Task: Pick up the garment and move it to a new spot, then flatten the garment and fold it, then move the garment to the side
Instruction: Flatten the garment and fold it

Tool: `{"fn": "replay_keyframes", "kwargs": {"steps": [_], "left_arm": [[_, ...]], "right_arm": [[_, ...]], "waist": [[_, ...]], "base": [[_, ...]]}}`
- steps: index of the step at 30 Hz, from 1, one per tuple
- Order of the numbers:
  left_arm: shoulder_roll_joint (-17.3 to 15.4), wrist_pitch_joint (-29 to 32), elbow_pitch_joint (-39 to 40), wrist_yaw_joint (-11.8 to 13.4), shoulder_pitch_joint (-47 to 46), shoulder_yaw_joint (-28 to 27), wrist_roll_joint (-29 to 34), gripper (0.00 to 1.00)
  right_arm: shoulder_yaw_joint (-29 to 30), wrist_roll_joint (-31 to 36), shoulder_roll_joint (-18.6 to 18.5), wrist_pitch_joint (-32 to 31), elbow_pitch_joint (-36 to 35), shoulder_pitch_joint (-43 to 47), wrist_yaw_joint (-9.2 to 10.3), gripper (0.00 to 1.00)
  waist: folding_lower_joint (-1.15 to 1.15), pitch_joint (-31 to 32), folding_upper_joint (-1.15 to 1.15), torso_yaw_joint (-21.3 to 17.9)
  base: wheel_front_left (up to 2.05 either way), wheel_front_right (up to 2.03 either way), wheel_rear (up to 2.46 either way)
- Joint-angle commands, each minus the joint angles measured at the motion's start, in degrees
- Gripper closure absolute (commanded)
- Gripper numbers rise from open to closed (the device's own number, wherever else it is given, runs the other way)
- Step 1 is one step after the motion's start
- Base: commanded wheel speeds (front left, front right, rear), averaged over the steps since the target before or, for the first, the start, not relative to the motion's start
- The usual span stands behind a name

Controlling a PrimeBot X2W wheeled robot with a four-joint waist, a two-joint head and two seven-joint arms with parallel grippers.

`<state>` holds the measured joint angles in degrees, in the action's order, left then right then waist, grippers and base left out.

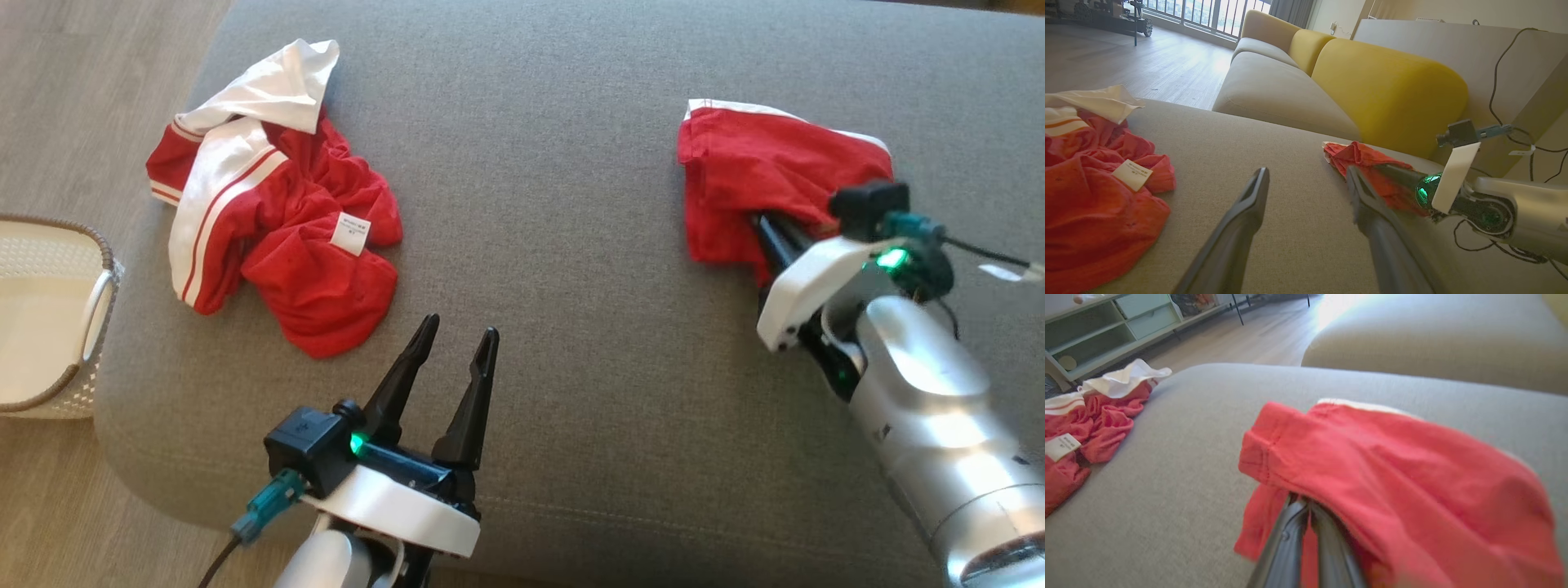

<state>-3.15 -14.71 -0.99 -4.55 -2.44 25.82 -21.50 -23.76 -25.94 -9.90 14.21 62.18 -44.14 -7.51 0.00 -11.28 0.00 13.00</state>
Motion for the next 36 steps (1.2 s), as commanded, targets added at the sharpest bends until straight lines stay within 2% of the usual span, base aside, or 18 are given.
{"fn": "replay_keyframes", "kwargs": {"steps": [1, 5, 7, 10, 14, 18, 23, 26, 31, 36], "left_arm": [[0.27, -0.29, 1.64, -0.14, -0.83, -1.62, 0.2, 0.0], [0.27, -0.29, 1.49, -0.17, -0.99, -1.48, 0.3, 0.0], [0.27, -0.29, 1.47, -0.2, -0.99, -1.46, 0.42, 0.0], [0.27, -0.29, 1.44, -0.2, -0.92, -1.6, 0.58, 0.0], [0.27, -0.29, 1.63, -0.08, -0.75, -1.96, 0.63, 0.0], [0.27, -0.29, 1.87, -0.01, -0.69, -2.06, 0.65, 0.0], [0.27, -0.29, 2.35, -0.25, -2.03, -0.88, 0.5, 0.0], [0.27, -0.29, 2.32, -0.38, -2.43, -0.39, 0.29, 0.0], [0.27, -0.29, 1.91, -0.62, -3.2, 0.81, -0.45, 0.0], [0.27, -0.29, 1.76, -0.27, -3.61, 1.25, -1.19, 0.0]], "right_arm": [[2.96, 4.19, 0.91, 0.76, -5.18, 0.69, 0.02, 1.0], [6.88, 11.25, 3.63, 0.77, -13.97, 6.25, 0.02, 1.0], [5.42, 12.82, 4.74, 0.78, -17.36, 9.12, 0.02, 1.0], [0.51, 11.62, 5.62, 0.78, -21.33, 12.85, 0.02, 1.0], [-2.12, 8.82, 4.72, 0.78, -25.61, 14.54, 0.02, 1.0], [0.4, 8.07, 1.51, 0.78, -29.35, 13.37, 0.02, 1.0], [6.8, 9.78, -2.49, 0.78, -28.81, 7.9, 0.02, 1.0], [6.57, 10.95, -5.36, 0.69, -25.11, 3.59, 0.02, 1.0], [1.51, 10.6, -9.62, -1.48, -18.27, -3.06, 0.02, 1.0], [-7.44, 5.49, -11.32, -5.56, -14.62, -4.88, 0.02, 1.0]], "waist": [[0.0, 0.08, 0.0, -0.16], [0.0, 0.21, 0.0, -0.38], [0.0, 0.24, 0.0, -0.45], [0.0, 0.26, 0.0, -0.56], [0.0, 0.14, 0.0, -0.9], [0.0, -0.41, 0.0, -1.56], [0.0, -2.21, 0.0, -0.56], [0.0, -3.28, 0.0, 0.51], [0.0, -4.77, 0.0, 2.97], [0.0, -5.34, 0.0, 4.59]], "base": [[0.0, 0.0, 0.0], [0.0, 0.0, 0.0], [0.0, 0.0, 0.0], [0.0, 0.0, 0.0], [0.0, 0.0, 0.0], [0.0, 0.0, 0.0], [0.0, 0.0, 0.0], [0.0, 0.0, 0.0], [0.0, 0.0, 0.0], [0.0, 0.0, 0.0]]}}
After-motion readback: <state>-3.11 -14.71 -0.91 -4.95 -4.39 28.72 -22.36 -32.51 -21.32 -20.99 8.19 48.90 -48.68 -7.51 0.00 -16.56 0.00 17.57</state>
